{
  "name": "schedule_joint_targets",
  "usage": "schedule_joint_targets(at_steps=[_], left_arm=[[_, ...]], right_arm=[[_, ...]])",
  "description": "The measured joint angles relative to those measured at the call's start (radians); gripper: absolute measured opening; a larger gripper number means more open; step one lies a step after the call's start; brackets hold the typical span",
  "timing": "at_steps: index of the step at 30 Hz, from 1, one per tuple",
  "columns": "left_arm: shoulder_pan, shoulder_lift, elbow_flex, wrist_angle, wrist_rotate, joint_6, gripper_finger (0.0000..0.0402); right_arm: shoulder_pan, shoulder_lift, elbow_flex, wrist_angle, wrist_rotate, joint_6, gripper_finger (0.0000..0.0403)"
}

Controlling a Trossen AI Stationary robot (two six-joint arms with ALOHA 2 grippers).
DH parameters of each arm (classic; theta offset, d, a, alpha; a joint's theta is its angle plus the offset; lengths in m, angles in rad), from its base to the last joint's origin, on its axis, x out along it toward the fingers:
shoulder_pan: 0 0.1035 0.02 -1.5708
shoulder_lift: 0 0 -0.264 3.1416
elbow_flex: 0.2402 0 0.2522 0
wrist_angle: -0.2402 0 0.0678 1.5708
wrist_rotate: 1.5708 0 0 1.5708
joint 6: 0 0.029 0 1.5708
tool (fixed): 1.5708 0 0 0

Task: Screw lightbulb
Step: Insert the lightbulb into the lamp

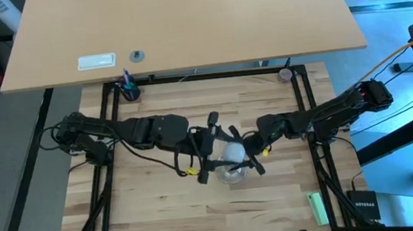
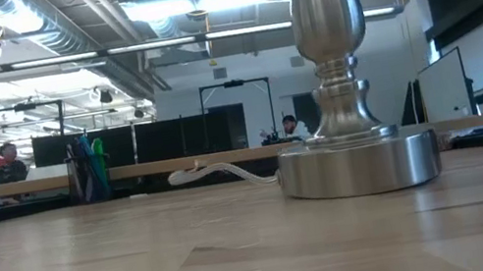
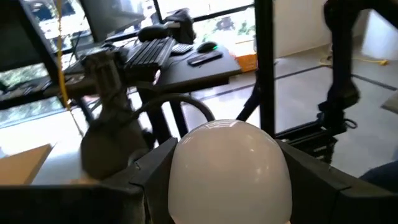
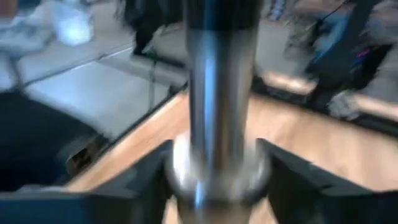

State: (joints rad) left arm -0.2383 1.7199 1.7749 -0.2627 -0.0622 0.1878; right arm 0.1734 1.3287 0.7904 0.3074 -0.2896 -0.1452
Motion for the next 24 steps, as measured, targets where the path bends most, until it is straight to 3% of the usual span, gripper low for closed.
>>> schedule_joint_targets(at_steps=[3, 7, 13, 17, 24], left_arm=[[0.001, -0.001, 0.001, -0.027, -0.041, -0.005, 0.0221], [0.0, -0.001, 0.001, -0.032, -0.101, -0.027, 0.0221], [0.002, 0.0, 0.001, -0.029, -0.227, -0.092, 0.0221], [0.002, 0.0, 0.001, -0.025, -0.28, -0.123, 0.0221], [0.002, 0.001, 0.001, -0.015, -0.311, -0.153, 0.0221]], right_arm=[[-0.001, 0.0, 0.002, 0.007, 0.061, 0.003, 0.0295], [-0.002, -0.015, -0.001, -0.032, 0.138, 0.007, 0.033], [0.008, -0.167, -0.003, -0.191, 0.286, 0.048, 0.0321], [0.055, -0.272, -0.005, -0.351, 0.442, 0.117, 0.0305], [0.197, -0.222, -0.095, -0.278, 0.743, 0.294, 0.0284]])
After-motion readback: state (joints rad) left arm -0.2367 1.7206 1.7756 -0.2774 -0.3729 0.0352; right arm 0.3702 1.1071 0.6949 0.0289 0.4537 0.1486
